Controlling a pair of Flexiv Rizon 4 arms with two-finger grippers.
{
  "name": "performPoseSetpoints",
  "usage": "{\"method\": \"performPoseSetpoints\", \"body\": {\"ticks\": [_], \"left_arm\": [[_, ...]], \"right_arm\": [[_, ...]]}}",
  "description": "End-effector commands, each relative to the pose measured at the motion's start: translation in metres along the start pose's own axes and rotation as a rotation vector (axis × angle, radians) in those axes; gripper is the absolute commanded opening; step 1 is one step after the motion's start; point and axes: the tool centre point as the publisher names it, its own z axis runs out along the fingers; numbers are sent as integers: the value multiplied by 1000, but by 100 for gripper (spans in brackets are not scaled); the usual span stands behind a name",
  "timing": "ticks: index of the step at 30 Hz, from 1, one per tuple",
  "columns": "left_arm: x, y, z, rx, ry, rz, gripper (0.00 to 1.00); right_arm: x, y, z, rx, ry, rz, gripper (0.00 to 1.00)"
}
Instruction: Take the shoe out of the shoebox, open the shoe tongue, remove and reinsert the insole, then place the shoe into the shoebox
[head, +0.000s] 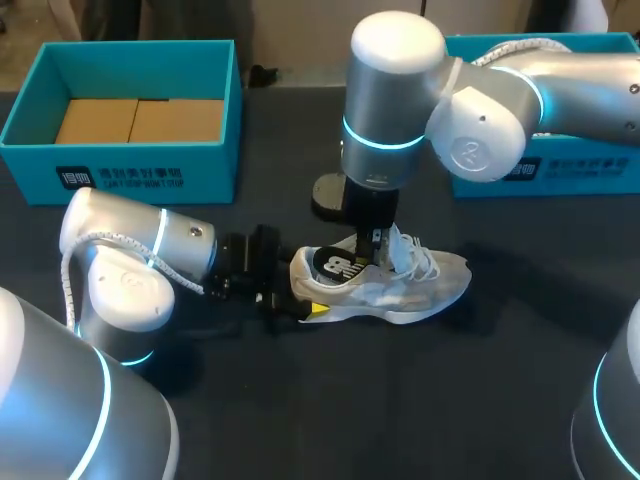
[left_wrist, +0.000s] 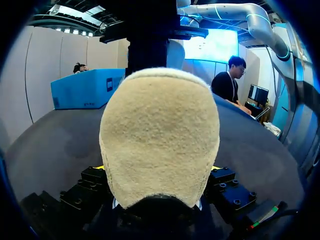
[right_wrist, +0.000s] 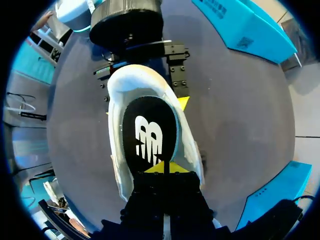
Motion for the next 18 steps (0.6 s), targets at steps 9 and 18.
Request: {"method": "performPoseSetpoints", "body": {"ticks": [9, 18], "left_arm": [[1, 2, 2, -3, 1, -1, 0], [1, 2, 2, -3, 1, -1, 0]], "right_arm": [[-8, -2, -19, -51, -70, 33, 0], [-4, 26, -21, -113, -75, -6, 0]]}}
